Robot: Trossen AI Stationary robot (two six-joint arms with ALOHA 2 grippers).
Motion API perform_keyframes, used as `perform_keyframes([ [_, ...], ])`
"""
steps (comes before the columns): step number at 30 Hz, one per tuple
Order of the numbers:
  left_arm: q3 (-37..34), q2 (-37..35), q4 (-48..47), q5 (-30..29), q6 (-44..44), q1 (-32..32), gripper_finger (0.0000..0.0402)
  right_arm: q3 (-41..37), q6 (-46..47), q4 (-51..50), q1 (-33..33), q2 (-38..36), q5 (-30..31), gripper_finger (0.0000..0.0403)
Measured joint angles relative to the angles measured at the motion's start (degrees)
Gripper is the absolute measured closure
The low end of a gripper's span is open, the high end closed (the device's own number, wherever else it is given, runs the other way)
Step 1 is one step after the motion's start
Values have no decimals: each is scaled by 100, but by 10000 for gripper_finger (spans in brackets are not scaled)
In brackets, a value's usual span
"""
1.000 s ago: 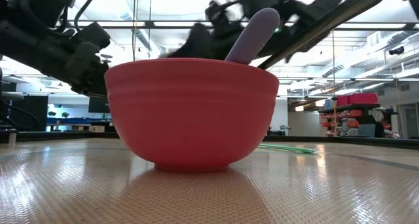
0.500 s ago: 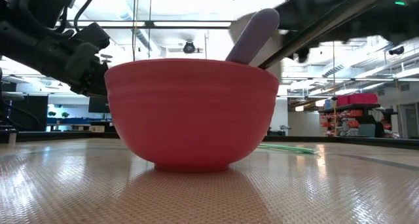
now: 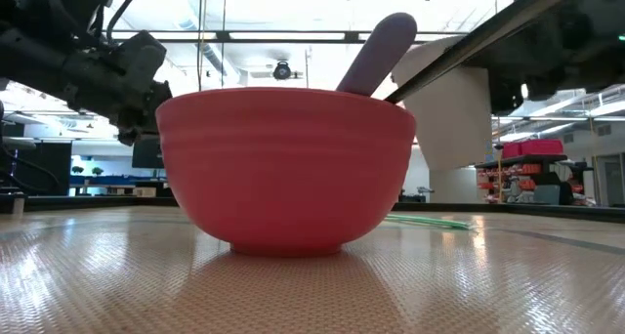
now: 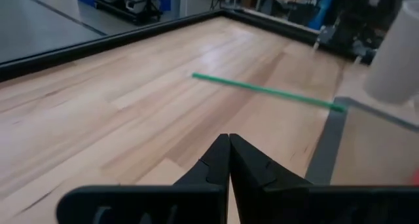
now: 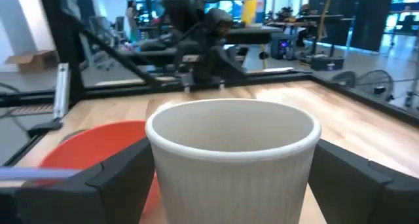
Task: Pick & Place Utensil
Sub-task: Put the white cup on top of the orange bowl on the transparent mat
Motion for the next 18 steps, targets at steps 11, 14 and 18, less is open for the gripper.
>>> perform_keyframes([
  [11, 0, 2, 270, -157, -144, 0, 387, 0, -69, 1554, 423, 1463, 198, 53],
  [14, 0, 2, 268, -157, -151, 0, 387, 14, -56, 1732, 528, 1703, 264, 53],
  [18, 0, 2, 288, -157, -199, -2, 387, 152, -44, 1726, 564, 1873, 295, 53],
])
